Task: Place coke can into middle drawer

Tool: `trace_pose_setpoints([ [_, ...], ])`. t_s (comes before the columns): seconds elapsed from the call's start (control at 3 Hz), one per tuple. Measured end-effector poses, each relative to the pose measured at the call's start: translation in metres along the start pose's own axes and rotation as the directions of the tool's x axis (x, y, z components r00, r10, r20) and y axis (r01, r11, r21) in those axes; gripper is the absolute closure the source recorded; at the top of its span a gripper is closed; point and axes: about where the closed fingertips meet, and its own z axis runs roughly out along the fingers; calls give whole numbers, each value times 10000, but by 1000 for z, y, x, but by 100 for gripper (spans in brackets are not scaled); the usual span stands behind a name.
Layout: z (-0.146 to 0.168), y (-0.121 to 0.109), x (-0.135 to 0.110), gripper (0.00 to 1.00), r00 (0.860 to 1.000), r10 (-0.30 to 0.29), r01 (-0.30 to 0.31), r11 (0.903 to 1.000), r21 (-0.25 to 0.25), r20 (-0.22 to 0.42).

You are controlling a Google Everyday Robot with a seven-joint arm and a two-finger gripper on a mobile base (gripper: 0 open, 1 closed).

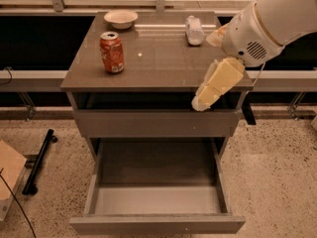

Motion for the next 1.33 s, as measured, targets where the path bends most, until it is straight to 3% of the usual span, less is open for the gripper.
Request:
trace_pose_setpoints([
  [0.33, 0, 0, 0, 0, 10000, 0, 0, 10000, 0, 0],
  [1.0, 42, -30, -20, 0, 9923, -95, 42, 9991, 430, 1238],
  [1.33, 65, -47, -30, 0, 9837, -41, -20, 9994, 336, 1798],
])
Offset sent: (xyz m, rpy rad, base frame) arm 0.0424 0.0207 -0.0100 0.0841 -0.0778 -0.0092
